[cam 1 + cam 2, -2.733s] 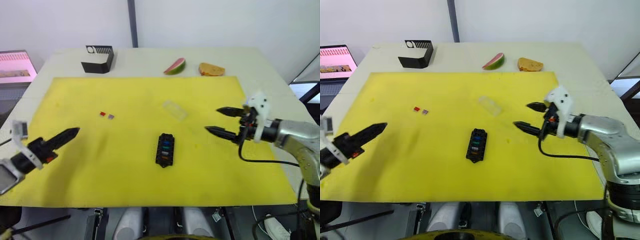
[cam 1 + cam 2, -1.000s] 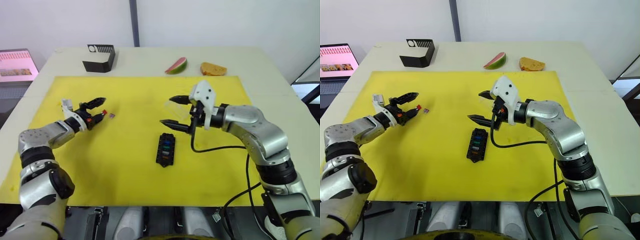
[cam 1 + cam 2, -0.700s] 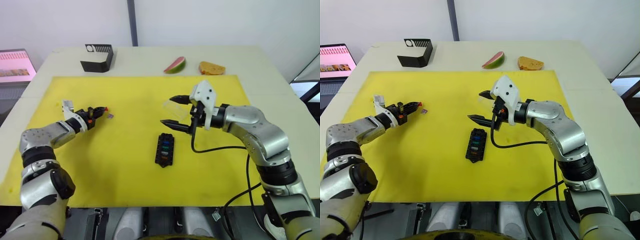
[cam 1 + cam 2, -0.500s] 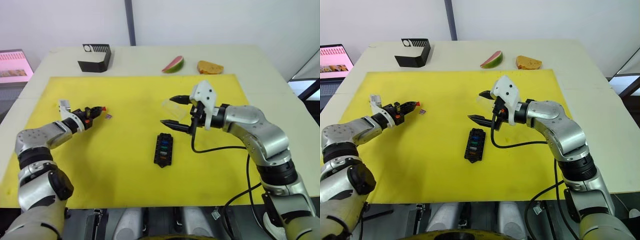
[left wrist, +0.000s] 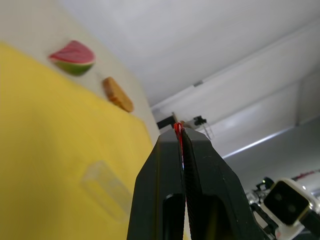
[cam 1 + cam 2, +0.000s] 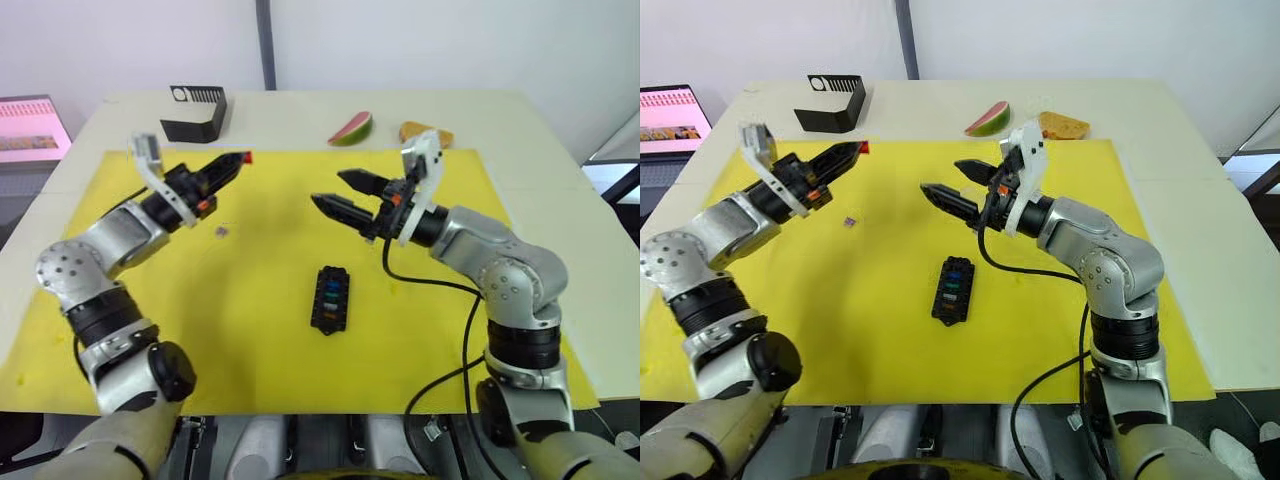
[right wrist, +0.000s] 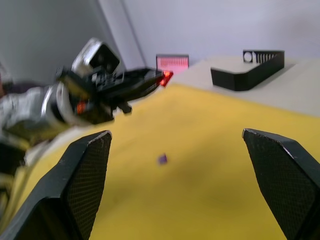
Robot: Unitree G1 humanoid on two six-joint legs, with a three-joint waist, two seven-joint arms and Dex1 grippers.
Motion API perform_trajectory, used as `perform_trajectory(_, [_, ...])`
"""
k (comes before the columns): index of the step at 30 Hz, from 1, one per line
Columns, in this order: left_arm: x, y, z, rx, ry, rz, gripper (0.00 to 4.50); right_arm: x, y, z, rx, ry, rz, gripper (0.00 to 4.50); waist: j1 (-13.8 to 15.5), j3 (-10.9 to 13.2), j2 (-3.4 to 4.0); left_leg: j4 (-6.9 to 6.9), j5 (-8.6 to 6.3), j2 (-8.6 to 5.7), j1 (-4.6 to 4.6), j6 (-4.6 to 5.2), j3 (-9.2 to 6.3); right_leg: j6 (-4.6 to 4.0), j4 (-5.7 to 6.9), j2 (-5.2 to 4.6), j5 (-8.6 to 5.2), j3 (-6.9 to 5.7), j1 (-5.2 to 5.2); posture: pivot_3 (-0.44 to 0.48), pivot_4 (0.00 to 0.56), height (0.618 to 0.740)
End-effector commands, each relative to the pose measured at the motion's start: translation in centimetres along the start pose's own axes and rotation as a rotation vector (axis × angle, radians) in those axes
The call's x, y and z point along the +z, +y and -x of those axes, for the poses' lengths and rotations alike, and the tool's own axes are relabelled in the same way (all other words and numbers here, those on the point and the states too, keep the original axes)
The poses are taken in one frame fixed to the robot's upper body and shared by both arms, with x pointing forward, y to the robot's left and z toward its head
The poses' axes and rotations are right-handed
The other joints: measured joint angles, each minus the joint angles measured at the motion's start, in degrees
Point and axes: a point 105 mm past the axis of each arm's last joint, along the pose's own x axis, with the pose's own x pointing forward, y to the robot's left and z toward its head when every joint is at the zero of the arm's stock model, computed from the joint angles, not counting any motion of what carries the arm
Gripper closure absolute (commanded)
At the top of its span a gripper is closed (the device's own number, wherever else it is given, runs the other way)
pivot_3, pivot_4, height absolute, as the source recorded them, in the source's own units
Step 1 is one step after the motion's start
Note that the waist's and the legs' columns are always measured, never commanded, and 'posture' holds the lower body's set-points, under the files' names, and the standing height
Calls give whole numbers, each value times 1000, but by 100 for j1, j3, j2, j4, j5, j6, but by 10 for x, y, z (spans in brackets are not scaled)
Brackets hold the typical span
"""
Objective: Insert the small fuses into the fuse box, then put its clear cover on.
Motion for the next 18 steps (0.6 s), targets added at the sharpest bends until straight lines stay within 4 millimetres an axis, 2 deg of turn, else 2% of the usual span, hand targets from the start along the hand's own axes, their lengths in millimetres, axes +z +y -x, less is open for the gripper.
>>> perform_trajectory(1, [-12, -28, -10, -109, -10, -27, 4439, 21, 7, -6, -2, -115, -80, 0, -12, -1, 2, 0, 0, 0, 0, 0, 0, 0, 0, 0, 0, 0, -1, 0, 150, 740])
perform_trajectory(3, [-21, -33, -16, -133, -15, 6, 4439, 26, 7, -10, -10, -156, -151, 0, -21, -1, 2, -1, 1, 0, 1, 0, 0, 0, 1, 1, 0, 0, -1, 0, 150, 740])
perform_trajectory(9, [-29, -48, -23, -216, -35, 117, 4439, 34, 13, -22, 7, -218, -272, 0, -73, -1, 2, 0, 2, 0, 1, -1, 0, 0, 3, 3, 0, 0, -1, 0, 150, 740])
perform_trajectory(12, [-29, -50, -25, -217, -42, 135, 4500, 33, 17, -25, 18, -217, -293, 900, -85, -1, 2, 0, 2, -1, 1, 0, 0, 0, 2, 3, 0, 0, 0, 0, 150, 740])
perform_trajectory(13, [-28, -51, -26, -221, -47, 144, 4500, 33, 18, -25, 23, -215, -297, 1325, -86, -1, 2, -1, 2, -1, 1, 0, 0, 0, 2, 4, 0, 0, 0, 0, 150, 740])
perform_trajectory(18, [-29, -55, -28, -241, -48, 165, 4500, 32, 21, -26, 29, -210, -312, 1325, -97, -1, 2, -1, 3, -1, 1, 0, 0, 0, 1, 7, 0, 0, 0, 0, 150, 740])
